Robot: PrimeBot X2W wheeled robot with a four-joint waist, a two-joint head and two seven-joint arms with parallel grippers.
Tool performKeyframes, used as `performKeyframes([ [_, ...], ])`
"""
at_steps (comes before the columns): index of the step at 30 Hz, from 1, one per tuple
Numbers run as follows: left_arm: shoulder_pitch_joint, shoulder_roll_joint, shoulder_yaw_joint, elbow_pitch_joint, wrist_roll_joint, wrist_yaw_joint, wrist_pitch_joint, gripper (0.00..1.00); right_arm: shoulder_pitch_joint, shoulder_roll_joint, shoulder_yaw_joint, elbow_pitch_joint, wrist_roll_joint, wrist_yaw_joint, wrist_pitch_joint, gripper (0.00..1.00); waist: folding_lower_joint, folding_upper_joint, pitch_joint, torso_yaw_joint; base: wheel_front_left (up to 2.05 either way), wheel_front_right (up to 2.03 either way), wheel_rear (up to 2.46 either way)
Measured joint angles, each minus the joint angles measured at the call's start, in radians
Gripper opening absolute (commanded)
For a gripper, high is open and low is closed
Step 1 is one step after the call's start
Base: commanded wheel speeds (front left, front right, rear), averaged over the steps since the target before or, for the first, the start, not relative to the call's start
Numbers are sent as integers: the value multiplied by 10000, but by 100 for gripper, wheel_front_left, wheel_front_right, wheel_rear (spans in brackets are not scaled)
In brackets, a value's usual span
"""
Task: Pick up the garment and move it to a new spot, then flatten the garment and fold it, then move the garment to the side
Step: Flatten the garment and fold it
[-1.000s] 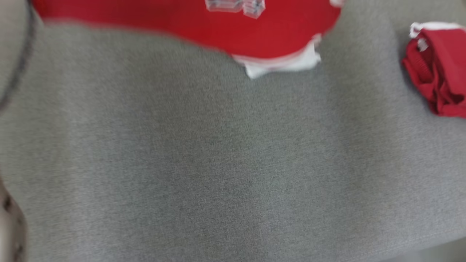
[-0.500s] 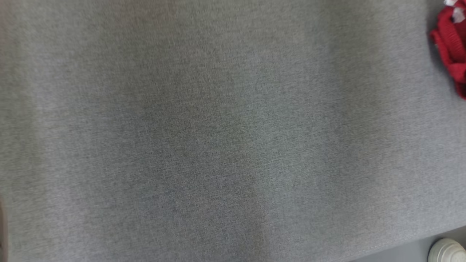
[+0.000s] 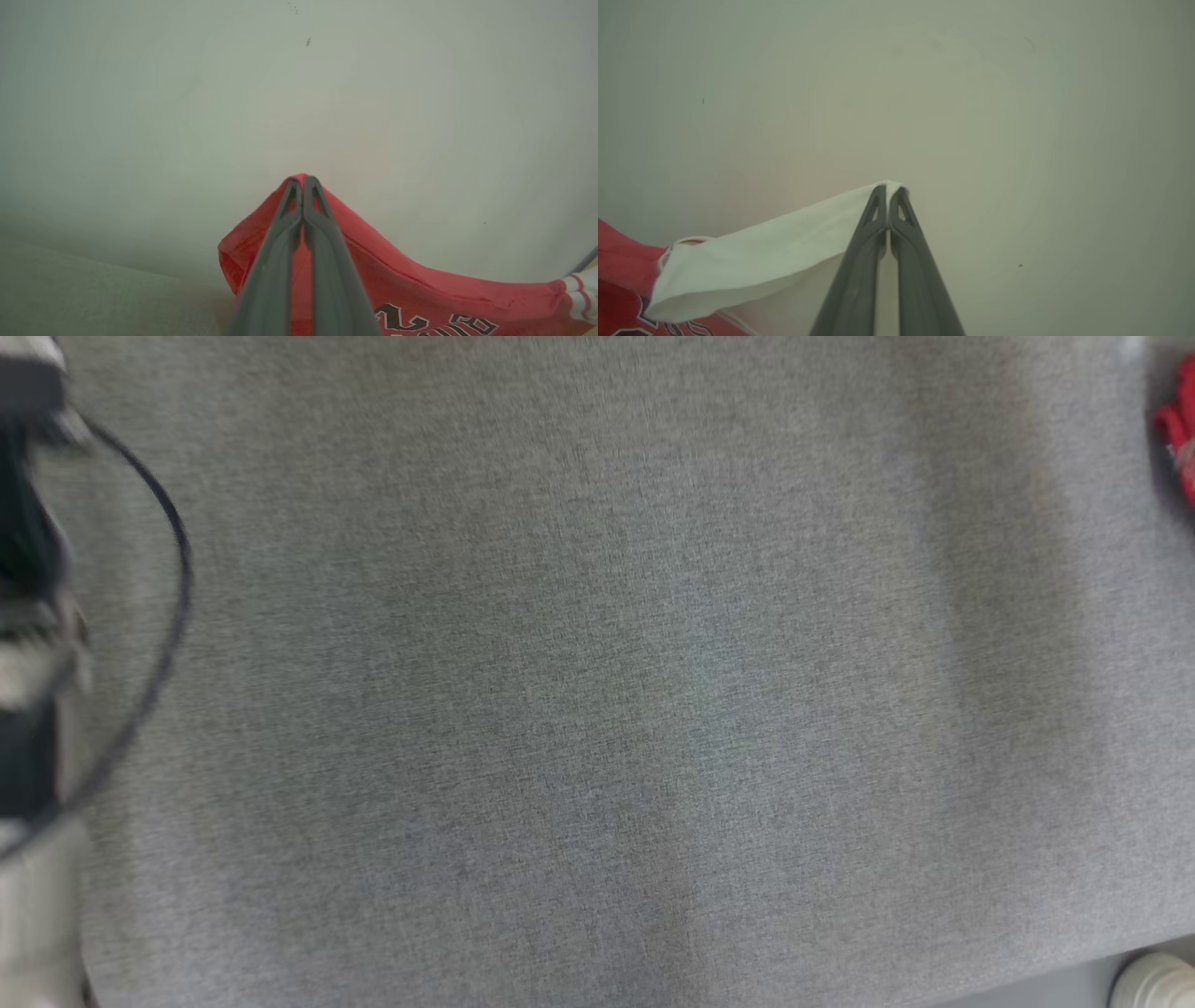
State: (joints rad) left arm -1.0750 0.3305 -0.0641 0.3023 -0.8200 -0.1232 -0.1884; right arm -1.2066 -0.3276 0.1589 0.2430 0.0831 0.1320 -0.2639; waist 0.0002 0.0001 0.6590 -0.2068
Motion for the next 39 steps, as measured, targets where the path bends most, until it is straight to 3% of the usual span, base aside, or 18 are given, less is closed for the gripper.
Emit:
performKeyframes([
  [2, 724, -38, -65, -301, -272, -4, 52, 0, 665, -267, 169, -136, 374, 0, 12, 0, -2, -1, -155, 76, 0, 0, 0],
  [5, 2401, -65, -245, -911, -529, -13, 128, 0, 2274, -575, 151, -727, 1273, 0, 859, 0, -3, -1, -568, 216, 0, 0, 0],
  [11, 5256, -290, -422, -1597, -1164, -15, 163, 0, 5399, -474, -984, -2075, 2029, 0, 3379, 0, -4, -1, -1349, 444, 0, 0, 0],
  [16, 7354, -512, -796, -2274, -1877, -65, 502, 0, 8101, 113, -1937, -3413, 2560, 0, 5628, 0, -5, -2, -2094, 645, 0, 0, 0],
  [26, 9868, -293, -2169, -2895, -2800, -75, 1198, 0, 11940, 1685, -2972, -5505, 2796, 0, 8773, 0, -6, -3, -3674, 1043, 0, 0, 0],
  [39, 11513, -121, -2677, -2044, -2600, 0, 836, 0, 14373, 2449, -3981, -5689, 2729, -2, 11158, 0, -4, -3, -5286, 1259, 0, 0, 0],
])
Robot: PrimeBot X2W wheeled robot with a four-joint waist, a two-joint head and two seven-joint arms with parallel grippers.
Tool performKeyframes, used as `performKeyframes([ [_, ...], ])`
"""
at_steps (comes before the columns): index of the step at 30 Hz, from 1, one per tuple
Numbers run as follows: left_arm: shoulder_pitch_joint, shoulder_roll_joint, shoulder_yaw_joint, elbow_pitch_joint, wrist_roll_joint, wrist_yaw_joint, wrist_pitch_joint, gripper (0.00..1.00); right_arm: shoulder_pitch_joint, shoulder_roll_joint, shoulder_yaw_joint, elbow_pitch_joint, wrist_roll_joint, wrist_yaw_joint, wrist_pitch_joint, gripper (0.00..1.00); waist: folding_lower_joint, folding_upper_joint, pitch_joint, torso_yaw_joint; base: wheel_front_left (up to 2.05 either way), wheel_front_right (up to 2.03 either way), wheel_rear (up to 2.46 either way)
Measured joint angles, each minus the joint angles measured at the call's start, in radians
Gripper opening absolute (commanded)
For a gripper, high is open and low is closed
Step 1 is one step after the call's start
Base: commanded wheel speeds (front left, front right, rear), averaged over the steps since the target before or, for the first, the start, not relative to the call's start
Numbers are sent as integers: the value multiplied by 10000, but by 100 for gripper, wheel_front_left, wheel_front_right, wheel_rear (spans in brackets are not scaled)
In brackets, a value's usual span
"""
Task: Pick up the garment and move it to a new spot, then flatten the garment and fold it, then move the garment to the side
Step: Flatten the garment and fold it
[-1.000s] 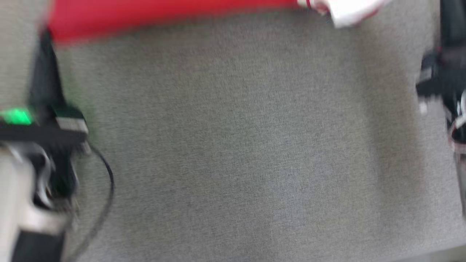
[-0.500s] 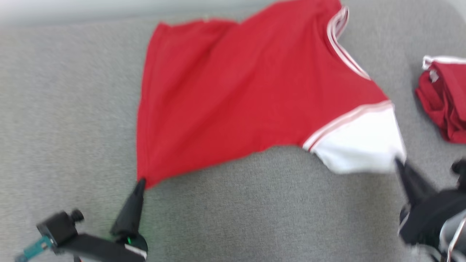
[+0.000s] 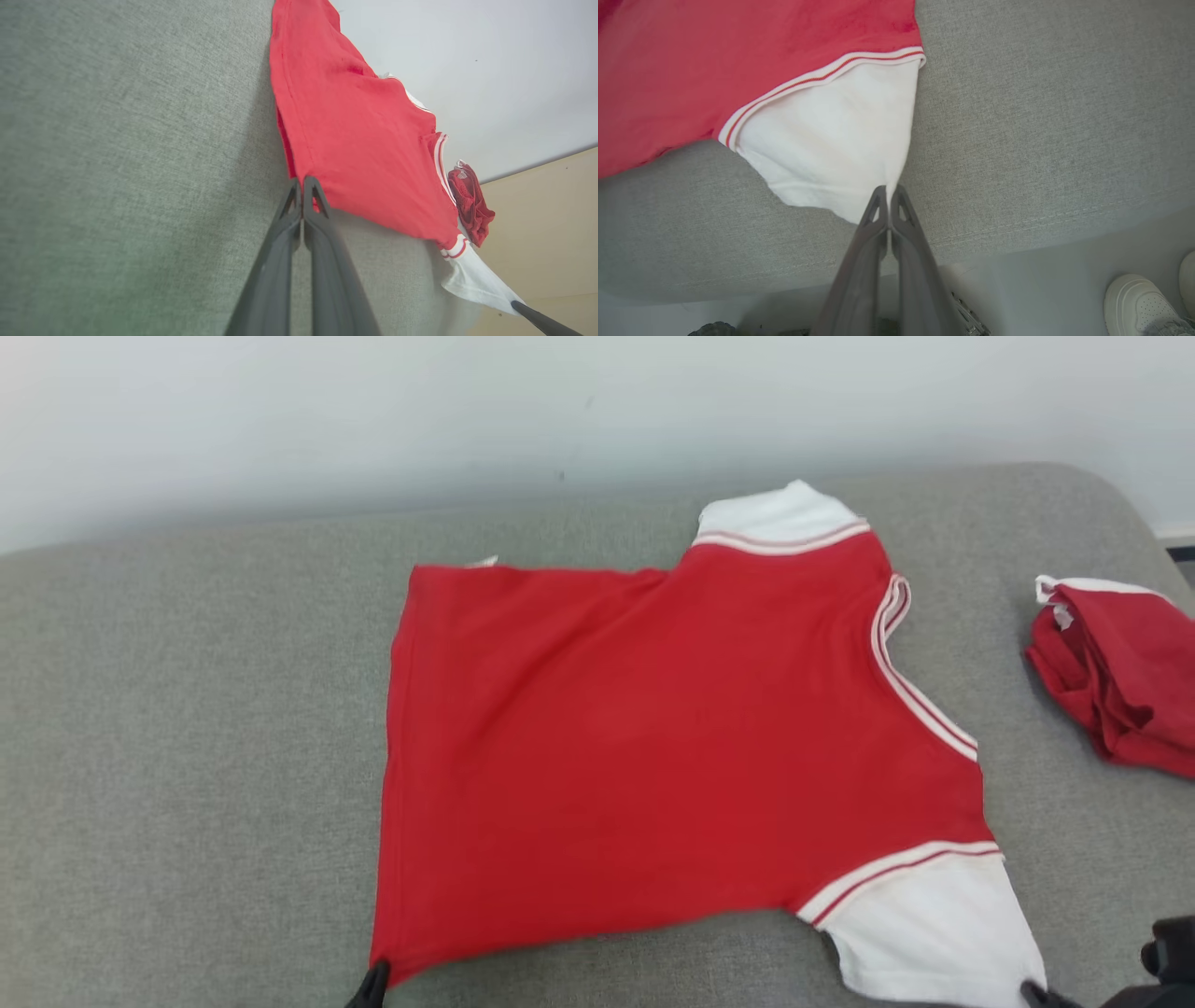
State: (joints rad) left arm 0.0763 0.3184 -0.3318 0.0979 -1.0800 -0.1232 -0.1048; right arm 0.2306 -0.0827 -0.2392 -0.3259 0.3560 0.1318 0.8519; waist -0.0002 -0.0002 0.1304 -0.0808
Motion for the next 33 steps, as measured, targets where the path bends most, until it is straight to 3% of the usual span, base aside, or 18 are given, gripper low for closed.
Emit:
performKeyframes([
  [9, 535, 290, -257, 351, 610, 366, -79, 0, 1003, 205, -261, 35, 600, 0, 1532, 0, 1, 1, -535, -65, 0, 0, 0],
  [20, 1037, 1179, -943, 169, 1626, 1471, 1099, 0, 1477, 305, -968, -188, 903, 0, 2228, 0, 2, 3, -730, -193, 0, 0, 0],
  [25, 1129, 1281, -813, -320, 1593, 1415, 932, 0, 1259, 309, -855, -562, 1544, 0, 1724, 0, 3, 3, -629, -209, 0, 0, 0],
  [33, 541, 1177, -627, -846, 1628, 1143, 453, 0, 244, -61, -456, -535, 1643, 0, -330, 0, 3, 3, -378, -160, 0, 0, 0],
])
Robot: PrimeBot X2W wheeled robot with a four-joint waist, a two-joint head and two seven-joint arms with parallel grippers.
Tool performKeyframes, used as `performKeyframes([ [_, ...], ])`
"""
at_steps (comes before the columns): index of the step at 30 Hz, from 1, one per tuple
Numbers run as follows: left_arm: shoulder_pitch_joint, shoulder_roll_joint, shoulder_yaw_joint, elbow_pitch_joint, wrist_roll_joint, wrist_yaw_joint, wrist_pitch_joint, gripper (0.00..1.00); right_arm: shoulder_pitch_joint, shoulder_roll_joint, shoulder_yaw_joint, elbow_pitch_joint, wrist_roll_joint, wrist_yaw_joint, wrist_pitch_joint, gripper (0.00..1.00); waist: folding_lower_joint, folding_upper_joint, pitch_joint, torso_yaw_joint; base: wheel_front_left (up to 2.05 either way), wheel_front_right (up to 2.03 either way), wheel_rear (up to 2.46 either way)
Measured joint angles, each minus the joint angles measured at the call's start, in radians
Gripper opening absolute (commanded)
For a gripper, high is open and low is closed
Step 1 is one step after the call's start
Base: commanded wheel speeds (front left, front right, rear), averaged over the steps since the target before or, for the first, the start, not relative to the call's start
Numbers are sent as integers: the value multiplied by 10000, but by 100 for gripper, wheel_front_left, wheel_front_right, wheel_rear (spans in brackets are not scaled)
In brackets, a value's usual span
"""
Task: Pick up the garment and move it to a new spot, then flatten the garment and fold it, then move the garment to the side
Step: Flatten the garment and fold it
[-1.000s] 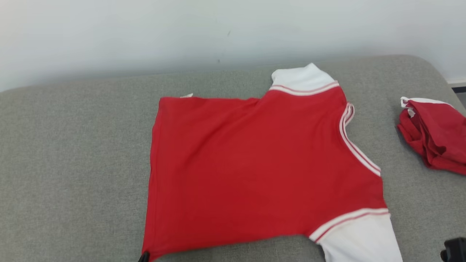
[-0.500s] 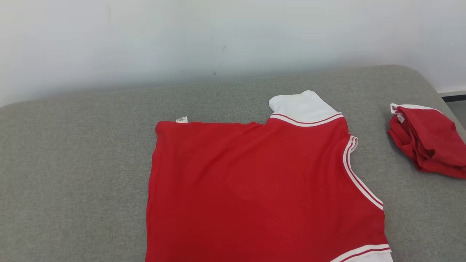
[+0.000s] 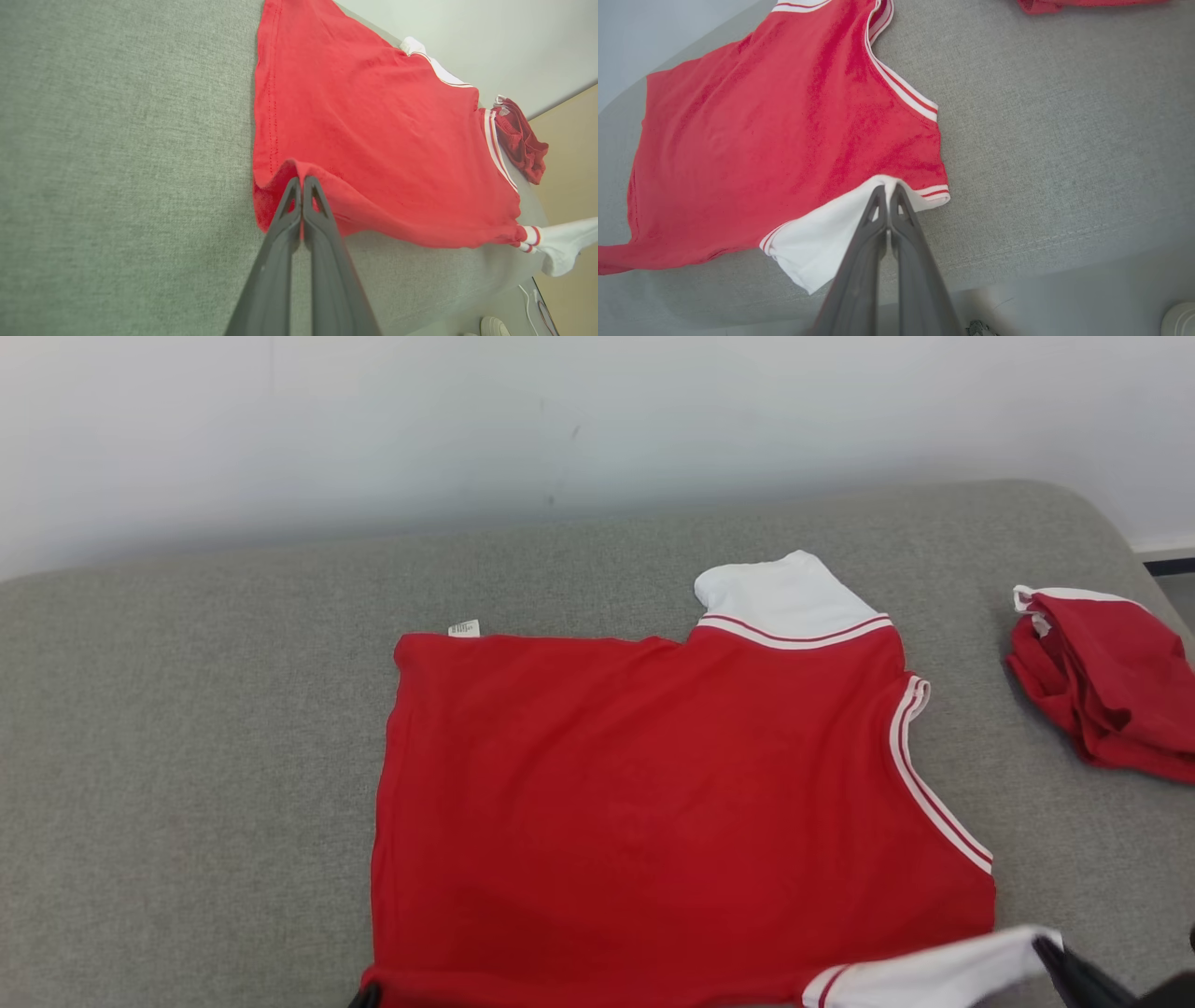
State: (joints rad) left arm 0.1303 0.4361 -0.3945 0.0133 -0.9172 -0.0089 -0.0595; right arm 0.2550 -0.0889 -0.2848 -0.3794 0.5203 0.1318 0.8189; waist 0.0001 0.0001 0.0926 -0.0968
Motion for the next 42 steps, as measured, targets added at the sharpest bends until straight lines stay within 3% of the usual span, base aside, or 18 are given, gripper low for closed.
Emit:
performKeyframes([
  [11, -1792, -591, -205, 719, 278, 127, 167, 0, -1843, -1091, 1271, 1336, 61, 0, -2433, 0, 0, 0, 424, 154, 0, 0, 0],
  [20, -2933, -1045, -265, 1755, 817, 658, -127, 0, -3319, -1856, 2102, 2640, -98, 0, -4240, 0, 0, 1, 891, 337, 0, 0, 0],
  [42, -4165, -1386, -403, 2794, 1248, 748, -583, 0, -5163, -2596, 3066, 4709, 123, 0, -5733, 0, 0, 1, 1522, 626, 0, 0, 0],
])
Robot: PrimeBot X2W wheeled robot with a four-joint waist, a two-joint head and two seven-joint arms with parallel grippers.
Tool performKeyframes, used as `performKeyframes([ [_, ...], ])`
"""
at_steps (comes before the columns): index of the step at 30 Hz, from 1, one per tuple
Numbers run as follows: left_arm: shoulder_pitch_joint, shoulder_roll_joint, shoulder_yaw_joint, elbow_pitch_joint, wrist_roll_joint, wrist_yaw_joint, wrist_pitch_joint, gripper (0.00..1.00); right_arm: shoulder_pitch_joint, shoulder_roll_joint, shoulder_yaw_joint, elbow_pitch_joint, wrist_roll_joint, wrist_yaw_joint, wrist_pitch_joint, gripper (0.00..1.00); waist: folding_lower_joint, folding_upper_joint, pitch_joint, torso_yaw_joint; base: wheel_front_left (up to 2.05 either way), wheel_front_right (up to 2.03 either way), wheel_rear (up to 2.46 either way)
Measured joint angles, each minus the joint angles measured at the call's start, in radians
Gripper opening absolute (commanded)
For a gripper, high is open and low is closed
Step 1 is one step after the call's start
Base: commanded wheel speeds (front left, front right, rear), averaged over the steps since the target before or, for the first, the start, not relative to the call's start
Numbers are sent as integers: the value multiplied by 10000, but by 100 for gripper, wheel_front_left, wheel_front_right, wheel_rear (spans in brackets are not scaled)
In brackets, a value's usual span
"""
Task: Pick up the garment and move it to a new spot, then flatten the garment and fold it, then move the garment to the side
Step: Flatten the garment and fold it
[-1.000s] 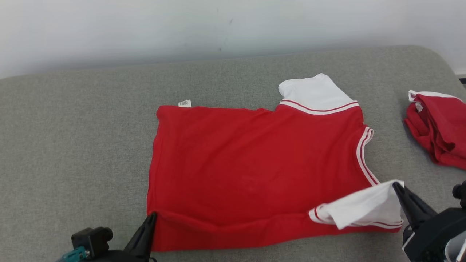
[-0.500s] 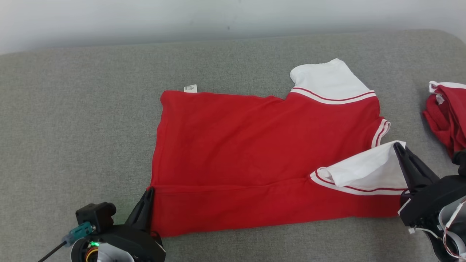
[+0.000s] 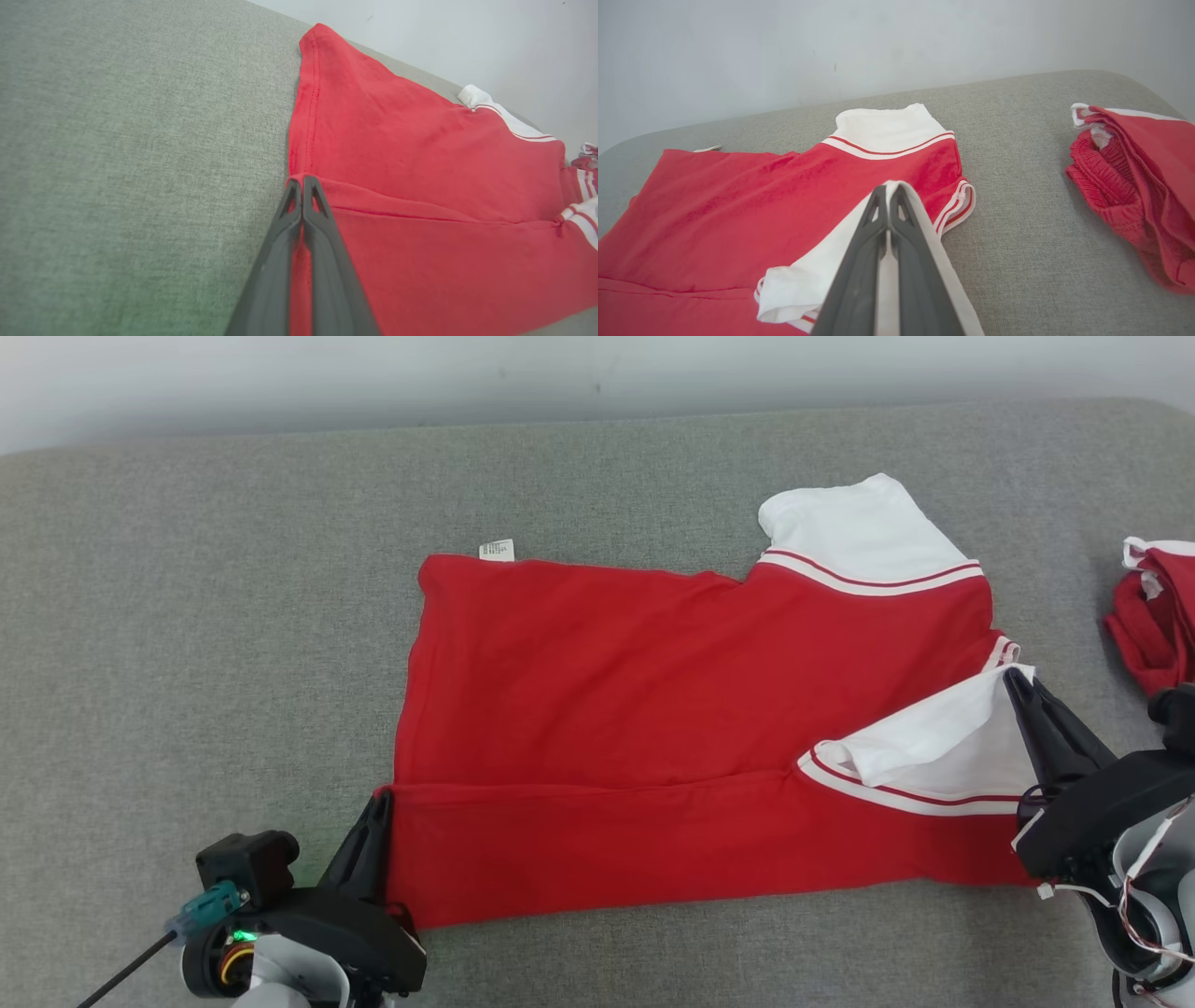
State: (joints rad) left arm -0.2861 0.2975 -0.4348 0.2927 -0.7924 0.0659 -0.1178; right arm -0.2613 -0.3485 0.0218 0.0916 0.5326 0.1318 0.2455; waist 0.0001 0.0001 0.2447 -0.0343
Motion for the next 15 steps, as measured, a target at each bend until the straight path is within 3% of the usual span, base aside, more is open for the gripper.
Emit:
performKeyframes([
  [2, -91, -6, -27, 90, 56, -12, -58, 0, -125, 50, -4, 240, 27, 0, -75, 0, 0, 0, -8, -13, 0, 0, 0],
  [3, -136, 2, -65, 159, 148, 21, -119, 25, -179, 84, 8, 353, 21, 0, -134, 90, 0, 0, -17, -24, 0, 0, 0],
  [4, -178, -8, -82, 236, 215, 63, -186, 93, -254, 136, 21, 495, 12, 0, -163, 100, 0, 0, -32, -36, 0, 0, 0],
  [5, -199, -25, -82, 303, 259, 146, -267, 100, -309, 211, 35, 591, 10, 0, -194, 100, 0, 0, -53, -47, 0, 0, 0],
  [15, 71, 73, -151, 746, 727, 537, -848, 100, -394, 464, -244, 654, -65, 0, -443, 100, -1, 0, -500, -138, 0, 0, 0],
])
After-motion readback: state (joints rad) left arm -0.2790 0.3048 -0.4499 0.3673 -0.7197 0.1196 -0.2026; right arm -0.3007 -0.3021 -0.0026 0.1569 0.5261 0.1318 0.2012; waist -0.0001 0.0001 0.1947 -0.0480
